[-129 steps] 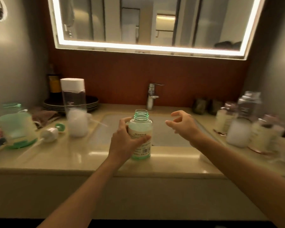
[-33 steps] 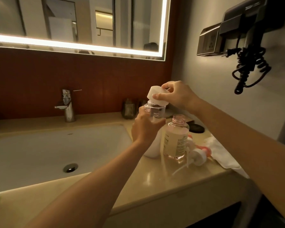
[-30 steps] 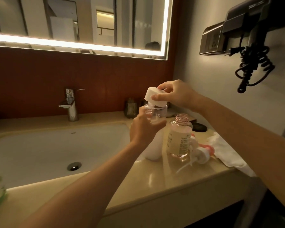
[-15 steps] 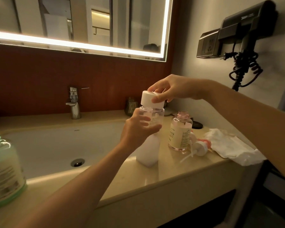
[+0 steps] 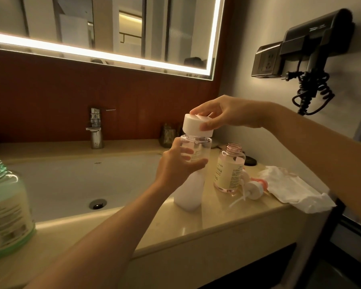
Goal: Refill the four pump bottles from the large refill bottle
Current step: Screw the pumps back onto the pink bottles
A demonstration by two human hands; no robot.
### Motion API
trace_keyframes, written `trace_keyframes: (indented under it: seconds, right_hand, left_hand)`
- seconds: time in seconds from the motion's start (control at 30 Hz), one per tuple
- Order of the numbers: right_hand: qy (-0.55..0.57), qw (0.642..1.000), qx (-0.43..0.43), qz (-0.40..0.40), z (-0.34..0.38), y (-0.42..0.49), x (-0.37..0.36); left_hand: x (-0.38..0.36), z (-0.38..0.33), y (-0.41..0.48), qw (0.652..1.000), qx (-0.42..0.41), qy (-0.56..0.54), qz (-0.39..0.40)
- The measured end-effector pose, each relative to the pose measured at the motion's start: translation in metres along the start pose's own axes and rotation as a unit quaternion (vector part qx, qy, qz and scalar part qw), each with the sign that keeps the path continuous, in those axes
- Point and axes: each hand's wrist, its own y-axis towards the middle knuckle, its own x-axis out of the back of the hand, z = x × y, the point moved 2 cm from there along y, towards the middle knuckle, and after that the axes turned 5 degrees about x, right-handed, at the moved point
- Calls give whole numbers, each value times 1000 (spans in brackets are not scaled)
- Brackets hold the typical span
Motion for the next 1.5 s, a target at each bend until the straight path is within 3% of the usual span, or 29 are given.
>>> trace_keyframes:
  seconds: [0.6, 0.97, 1.03, 1.13, 1.2, 1.3, 1.5]
  right_hand:
    - [-22, 1000, -8, 13, 5, 2, 0]
    - [-134, 985, -45, -95, 13, 4, -14]
    - [-152, 984, -52, -76, 14, 4, -16]
    - [-89, 993, -66, -45, 15, 2, -9]
    - [-43, 997, -53, -31, 17, 0, -6]
    - [-66, 998, -17, -10, 19, 0, -9]
    - [-170, 980, 0, -107, 17, 5, -25]
  left_hand:
    - [1, -2, -2, 1000, -4, 0, 2]
    - [1, -2, -2, 1000, -6, -1, 0]
    - [1, -2, -2, 1000, -7, -1, 0]
    - [1, -2, -2, 1000, -6, -2, 0]
    - [1, -2, -2, 1000, -5, -3, 0]
    - [1, -2, -2, 1000, -4, -4, 0]
    - [1, -2, -3, 1000, -7, 1, -4]
